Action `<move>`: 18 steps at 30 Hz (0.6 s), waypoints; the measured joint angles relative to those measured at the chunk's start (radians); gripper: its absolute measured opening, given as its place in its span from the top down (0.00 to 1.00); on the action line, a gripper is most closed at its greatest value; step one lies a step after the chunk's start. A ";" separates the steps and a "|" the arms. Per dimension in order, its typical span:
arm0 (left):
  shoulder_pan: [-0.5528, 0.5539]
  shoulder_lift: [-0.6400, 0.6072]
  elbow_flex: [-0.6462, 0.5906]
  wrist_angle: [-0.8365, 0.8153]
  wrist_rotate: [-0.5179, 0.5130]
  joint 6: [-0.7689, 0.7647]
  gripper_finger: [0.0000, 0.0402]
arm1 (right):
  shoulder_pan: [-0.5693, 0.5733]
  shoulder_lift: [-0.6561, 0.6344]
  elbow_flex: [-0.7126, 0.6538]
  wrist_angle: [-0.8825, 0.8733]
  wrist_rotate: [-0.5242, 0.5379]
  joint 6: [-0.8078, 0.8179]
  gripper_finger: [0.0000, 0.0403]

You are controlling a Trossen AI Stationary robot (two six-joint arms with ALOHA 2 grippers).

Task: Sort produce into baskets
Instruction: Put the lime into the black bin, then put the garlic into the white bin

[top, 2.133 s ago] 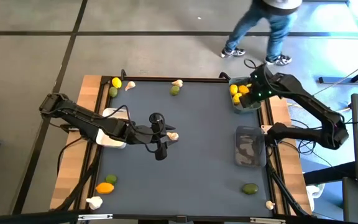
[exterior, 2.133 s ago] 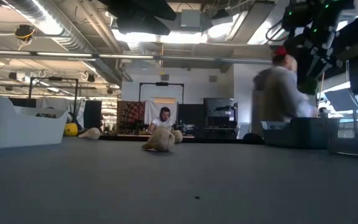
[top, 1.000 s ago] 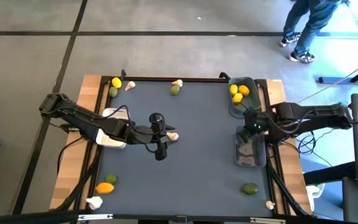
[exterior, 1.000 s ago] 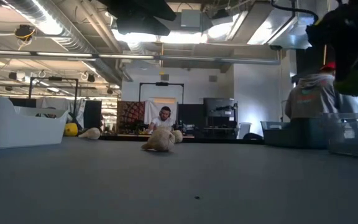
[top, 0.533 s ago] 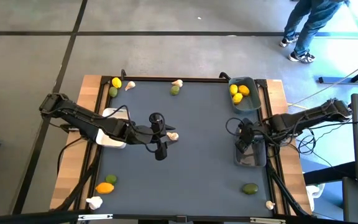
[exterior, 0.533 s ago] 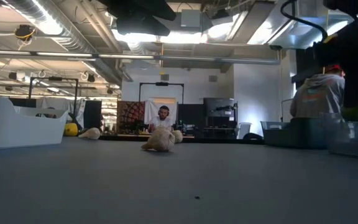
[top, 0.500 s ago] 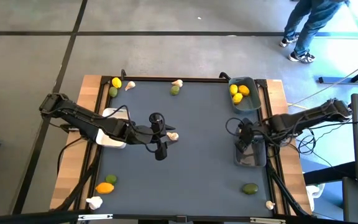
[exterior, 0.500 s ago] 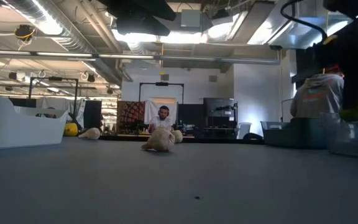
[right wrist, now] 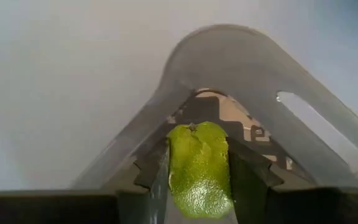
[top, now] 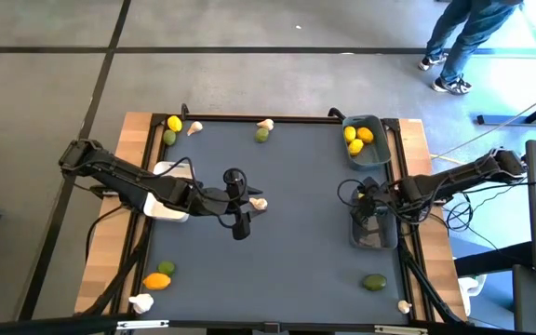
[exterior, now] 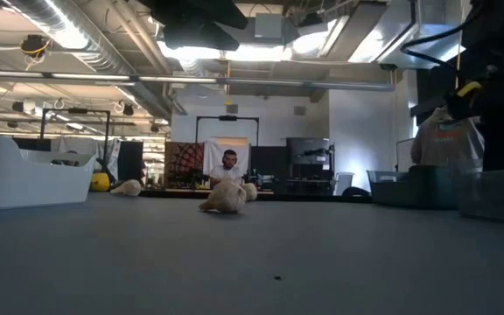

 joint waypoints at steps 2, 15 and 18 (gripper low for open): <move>0.000 0.000 0.000 0.000 0.000 0.000 0.36 | 0.000 0.000 -0.012 0.012 0.010 0.000 0.66; 0.000 0.000 0.000 0.000 0.000 0.009 0.36 | 0.000 0.000 -0.011 0.008 -0.019 -0.009 0.45; 0.002 0.000 0.000 0.000 0.000 0.008 0.36 | 0.000 -0.002 0.042 -0.029 -0.054 -0.014 0.45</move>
